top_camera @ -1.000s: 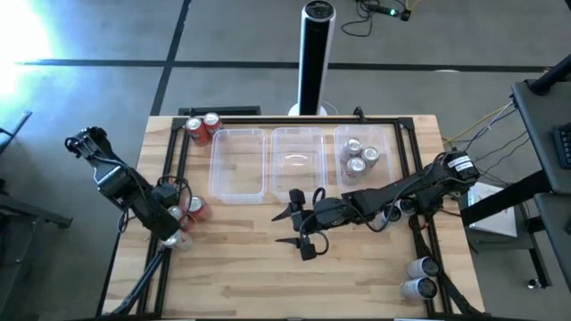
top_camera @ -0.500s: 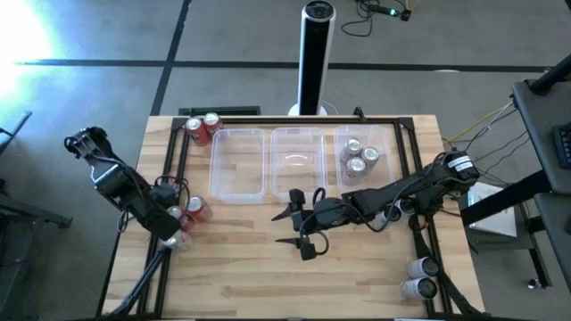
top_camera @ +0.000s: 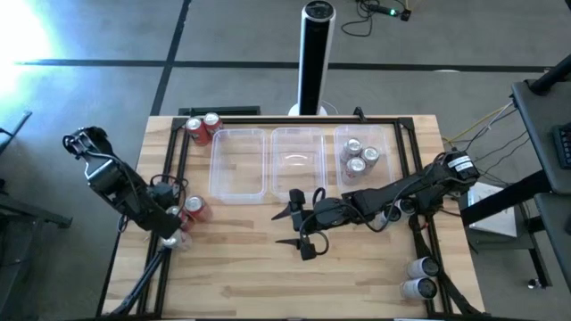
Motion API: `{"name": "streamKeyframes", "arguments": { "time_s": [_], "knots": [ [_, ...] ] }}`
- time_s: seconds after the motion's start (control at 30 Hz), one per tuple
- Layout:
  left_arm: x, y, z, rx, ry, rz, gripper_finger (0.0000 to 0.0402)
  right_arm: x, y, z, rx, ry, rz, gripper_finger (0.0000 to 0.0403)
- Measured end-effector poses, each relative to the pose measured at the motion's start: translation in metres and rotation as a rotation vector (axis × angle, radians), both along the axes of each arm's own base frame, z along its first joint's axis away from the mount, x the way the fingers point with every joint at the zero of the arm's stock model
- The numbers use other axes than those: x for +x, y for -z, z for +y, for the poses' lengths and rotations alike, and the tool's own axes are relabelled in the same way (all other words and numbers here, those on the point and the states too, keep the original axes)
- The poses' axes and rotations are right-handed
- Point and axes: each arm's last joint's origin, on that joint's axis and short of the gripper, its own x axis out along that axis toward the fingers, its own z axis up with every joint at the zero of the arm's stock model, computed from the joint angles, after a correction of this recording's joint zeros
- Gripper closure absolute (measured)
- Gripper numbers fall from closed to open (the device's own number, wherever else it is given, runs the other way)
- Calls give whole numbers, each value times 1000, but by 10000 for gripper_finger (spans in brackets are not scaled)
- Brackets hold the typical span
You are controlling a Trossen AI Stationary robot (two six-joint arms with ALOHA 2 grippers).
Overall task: Sort soda cans
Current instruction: Put the red-silver soda can into the right transparent bin
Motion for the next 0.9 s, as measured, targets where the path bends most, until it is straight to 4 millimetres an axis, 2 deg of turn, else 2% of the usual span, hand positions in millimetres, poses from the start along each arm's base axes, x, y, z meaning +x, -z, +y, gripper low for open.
{"name": "streamKeyframes", "arguments": {
  "time_s": [0.2,0.4,0.57,0.73,0.9],
  "knots": [
    [8,-3,-6,39,-15,-20,74,0,0,0,0,0,0,106],
    [9,1,-9,12,-7,40,74,0,0,0,1,0,0,117],
    [7,17,-9,33,-22,108,74,0,0,0,1,0,0,124],
    [2,43,-11,47,-6,233,74,0,0,0,0,0,0,130],
    [4,59,-12,-3,-10,171,74,0,0,0,-1,0,0,133]
  ]
}}
